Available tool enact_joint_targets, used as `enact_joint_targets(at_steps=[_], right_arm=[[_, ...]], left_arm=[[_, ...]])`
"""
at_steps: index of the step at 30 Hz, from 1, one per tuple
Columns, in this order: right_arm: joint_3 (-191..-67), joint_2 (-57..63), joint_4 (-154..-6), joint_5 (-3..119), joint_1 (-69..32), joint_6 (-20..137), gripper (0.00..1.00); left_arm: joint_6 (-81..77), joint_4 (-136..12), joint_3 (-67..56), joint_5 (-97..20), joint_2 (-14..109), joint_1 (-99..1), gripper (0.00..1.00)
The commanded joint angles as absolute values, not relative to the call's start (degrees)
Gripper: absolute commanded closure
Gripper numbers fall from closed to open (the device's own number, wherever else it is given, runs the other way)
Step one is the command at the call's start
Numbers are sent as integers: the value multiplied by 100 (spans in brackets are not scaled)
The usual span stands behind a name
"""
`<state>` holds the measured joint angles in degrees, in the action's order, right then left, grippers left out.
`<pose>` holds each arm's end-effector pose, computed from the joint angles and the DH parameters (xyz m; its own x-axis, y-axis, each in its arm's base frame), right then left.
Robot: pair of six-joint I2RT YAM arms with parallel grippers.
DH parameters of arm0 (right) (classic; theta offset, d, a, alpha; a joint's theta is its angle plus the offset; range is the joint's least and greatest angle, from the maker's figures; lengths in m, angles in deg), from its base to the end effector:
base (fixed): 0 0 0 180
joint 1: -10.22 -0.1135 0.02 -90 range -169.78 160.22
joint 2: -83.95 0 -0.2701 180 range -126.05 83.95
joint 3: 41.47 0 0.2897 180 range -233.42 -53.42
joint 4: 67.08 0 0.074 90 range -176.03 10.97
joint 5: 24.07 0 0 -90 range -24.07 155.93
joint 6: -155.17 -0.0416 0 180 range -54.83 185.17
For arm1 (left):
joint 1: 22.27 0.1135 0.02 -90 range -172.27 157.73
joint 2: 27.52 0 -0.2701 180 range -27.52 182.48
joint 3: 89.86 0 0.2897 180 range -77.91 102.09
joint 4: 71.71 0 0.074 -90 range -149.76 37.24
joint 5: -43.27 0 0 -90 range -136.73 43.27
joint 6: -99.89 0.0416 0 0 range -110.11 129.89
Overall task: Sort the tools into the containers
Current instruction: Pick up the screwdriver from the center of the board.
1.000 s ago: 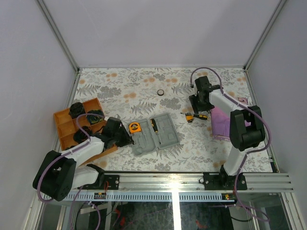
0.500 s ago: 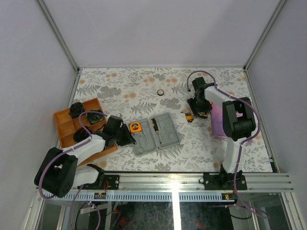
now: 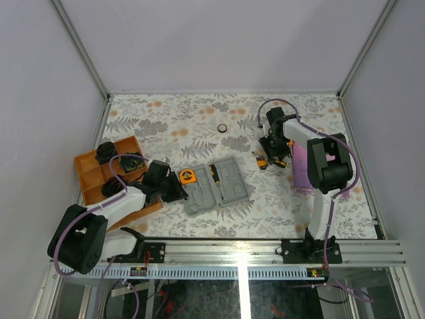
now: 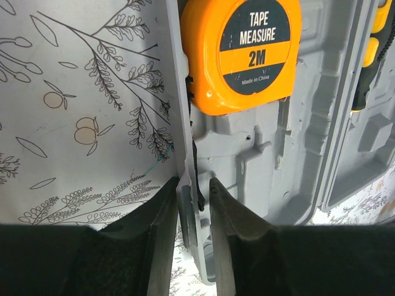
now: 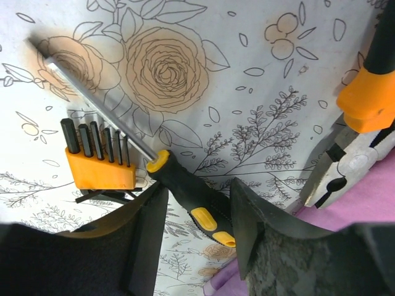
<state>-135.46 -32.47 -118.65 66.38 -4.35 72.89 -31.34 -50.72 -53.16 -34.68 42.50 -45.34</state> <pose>0.4258 0.1103 0.1337 -0.8884 -0.3697 -0.2721 -0.3722 0.9271 -0.0445 0.2144 -0.1007 0.1151 -0.8884 -0.3222 -0.3270 -0.1200 0.8505 -0.5120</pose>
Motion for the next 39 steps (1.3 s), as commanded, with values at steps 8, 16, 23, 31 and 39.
enact_joint_targets(at_steps=[8,16,23,31,39], right_arm=[[-13298,-2903,-11972,6188,-420,6839,69],[-13198,-2347,-11927,6135,-419,6108,86],[-12759,-1460,-11666,6225,-419,5519,95],[-11745,46,-10592,5164,-528,4723,100],[-10786,1011,-9696,4936,-1487,4092,100]], left_arm=[[-3010,-5062,-5191,-3361,4231,-4516,74],[-2794,-5040,-5151,-3191,4253,-4512,72],[-2584,-5060,-5100,-3039,4367,-4527,70],[-2424,-5067,-4929,-3147,4700,-4775,74],[-2401,-5001,-4816,-3388,4700,-4823,75]])
